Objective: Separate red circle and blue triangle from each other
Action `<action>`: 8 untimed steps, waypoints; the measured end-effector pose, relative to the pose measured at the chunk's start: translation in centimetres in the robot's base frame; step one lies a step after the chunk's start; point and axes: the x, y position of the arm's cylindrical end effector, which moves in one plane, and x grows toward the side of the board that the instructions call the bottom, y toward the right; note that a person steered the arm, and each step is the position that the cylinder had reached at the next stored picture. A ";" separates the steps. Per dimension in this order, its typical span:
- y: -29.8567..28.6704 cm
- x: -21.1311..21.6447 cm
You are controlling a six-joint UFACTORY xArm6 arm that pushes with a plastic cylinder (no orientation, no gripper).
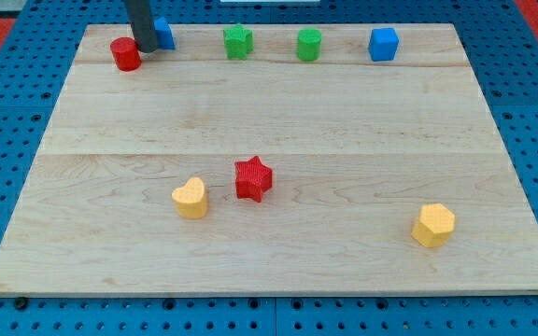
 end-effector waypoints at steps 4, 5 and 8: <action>-2.0 -4.3; 1.7 -4.8; 4.8 1.9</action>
